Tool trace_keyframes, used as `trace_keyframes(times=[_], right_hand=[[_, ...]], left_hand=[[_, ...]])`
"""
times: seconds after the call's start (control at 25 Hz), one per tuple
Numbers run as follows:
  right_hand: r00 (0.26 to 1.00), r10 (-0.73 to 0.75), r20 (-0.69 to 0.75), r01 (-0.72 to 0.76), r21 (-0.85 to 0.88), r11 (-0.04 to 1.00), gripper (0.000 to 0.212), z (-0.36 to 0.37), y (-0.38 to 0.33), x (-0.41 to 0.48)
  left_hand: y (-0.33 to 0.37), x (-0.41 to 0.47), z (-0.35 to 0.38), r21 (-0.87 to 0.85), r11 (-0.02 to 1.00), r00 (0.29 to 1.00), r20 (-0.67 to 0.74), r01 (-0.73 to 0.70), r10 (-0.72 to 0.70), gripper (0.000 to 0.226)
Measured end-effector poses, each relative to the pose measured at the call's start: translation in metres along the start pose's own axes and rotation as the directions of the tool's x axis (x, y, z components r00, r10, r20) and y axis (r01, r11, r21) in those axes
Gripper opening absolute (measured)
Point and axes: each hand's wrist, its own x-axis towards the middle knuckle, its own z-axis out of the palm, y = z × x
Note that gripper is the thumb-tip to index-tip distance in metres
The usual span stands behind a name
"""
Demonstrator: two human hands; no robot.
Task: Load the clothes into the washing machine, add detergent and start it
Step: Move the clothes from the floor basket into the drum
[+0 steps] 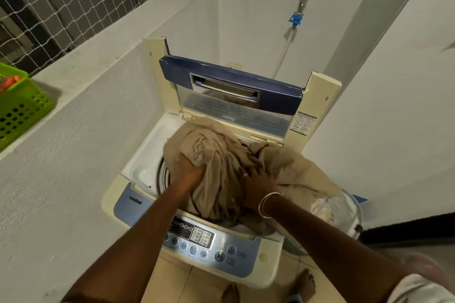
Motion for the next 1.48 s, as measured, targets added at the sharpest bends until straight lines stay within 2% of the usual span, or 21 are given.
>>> trace_keyframes(times=[0.04,0.08,0.16,0.2,0.24,0.36,0.44,0.56,0.8,0.88,0.96,1.0,1.08,1.12,1.2,1.24,1.28,1.36,1.4,1.44,1.48], right_hand=[[1.0,-0.006,0.025,0.007,-0.045,0.999,0.093,0.005,0.0,0.0],[1.0,-0.025,0.007,0.026,-0.073,0.997,0.083,0.006,0.0,0.0],[0.988,-0.086,-0.128,0.07,-0.127,0.989,0.065,0.001,-0.003,-0.003],[0.979,-0.096,-0.178,0.067,-0.158,0.985,0.061,-0.001,-0.003,-0.003],[0.979,-0.067,-0.191,0.034,-0.173,0.984,0.063,-0.004,-0.002,-0.004],[0.98,0.199,-0.01,-0.198,-0.155,0.968,0.072,-0.003,0.014,0.002],[0.966,0.256,0.037,-0.249,-0.127,0.96,0.059,-0.002,0.024,0.003],[0.986,0.165,-0.013,-0.165,-0.025,0.986,0.039,-0.006,0.028,0.003],[0.975,0.001,-0.224,0.024,0.11,0.994,0.033,-0.064,-0.021,0.022],[0.967,-0.051,-0.251,0.101,0.192,0.976,0.033,-0.079,-0.048,0.041],[0.961,-0.104,-0.255,0.186,0.322,0.928,0.035,-0.087,-0.073,0.065],[0.952,-0.134,-0.274,0.239,0.398,0.886,0.038,-0.089,-0.085,0.073],[0.942,-0.094,-0.322,0.288,0.633,0.718,0.042,-0.087,-0.096,0.083],[0.949,-0.013,-0.314,0.258,0.755,0.603,0.043,-0.078,-0.098,0.086],[0.971,0.147,-0.191,0.115,0.903,0.413,0.045,-0.058,-0.091,0.087],[0.983,0.142,-0.114,0.062,0.941,0.331,0.045,-0.054,-0.079,0.08],[0.992,0.122,-0.045,0.003,0.948,0.319,0.045,-0.047,-0.068,0.07],[0.981,0.136,0.137,-0.186,0.859,0.477,0.047,-0.036,-0.052,0.046],[0.979,0.144,0.147,-0.202,0.82,0.536,0.048,-0.024,-0.043,0.042],[0.967,0.194,0.168,-0.242,0.846,0.475,0.05,-0.013,-0.037,0.038],[0.959,0.2,0.202,-0.262,0.901,0.345,0.054,-0.003,-0.034,0.032]], left_hand=[[-0.008,0.003,0.006,0.17,0.986,0.995,0.102,0.003,-0.02,0.111],[-0.015,0.004,0.01,0.349,0.937,0.976,0.212,-0.033,-0.044,0.092],[-0.028,0.007,0.015,0.571,0.801,0.958,0.286,-0.18,0.011,0.053],[-0.028,0.003,0.015,0.603,0.768,0.958,0.282,-0.215,0.047,0.046],[-0.029,0.0,0.013,0.578,0.787,0.959,0.275,-0.216,0.061,0.044],[-0.026,-0.006,0.013,0.529,0.816,0.959,0.266,-0.234,0.102,0.053],[-0.024,-0.009,0.016,0.523,0.826,0.963,0.256,-0.21,0.083,0.06],[-0.025,-0.013,0.019,0.51,0.833,0.959,0.272,-0.216,0.081,0.065],[-0.022,-0.016,0.016,0.464,0.869,0.965,0.258,-0.172,0.054,0.056],[-0.022,-0.016,0.013,0.364,0.918,0.971,0.227,-0.158,0.077,0.044],[-0.025,-0.015,0.007,0.089,0.992,0.979,0.194,-0.085,0.067,0.039],[-0.027,-0.014,0.002,-0.077,0.997,0.986,0.166,-0.021,0.033,0.041],[-0.028,-0.016,-0.007,-0.241,0.967,0.99,0.136,0.08,-0.048,0.048],[-0.029,-0.013,-0.012,-0.204,0.977,0.992,0.119,0.061,-0.037,0.055],[-0.025,-0.014,-0.022,-0.053,0.998,0.997,0.078,-0.02,0.024,0.059],[-0.026,-0.011,-0.025,-0.026,0.999,0.999,0.017,-0.039,0.039,0.054],[-0.024,-0.01,-0.027,-0.027,0.998,0.998,-0.039,-0.056,0.055,0.046],[-0.024,-0.001,-0.024,-0.005,0.994,0.991,-0.08,-0.112,0.112,0.035],[-0.025,0.005,-0.021,0.046,0.988,0.988,-0.036,-0.149,0.151,0.037],[-0.025,0.01,-0.016,0.108,0.977,0.983,0.041,-0.184,0.18,0.048],[-0.027,0.017,-0.009,0.199,0.953,0.97,0.139,-0.227,0.202,0.064]])
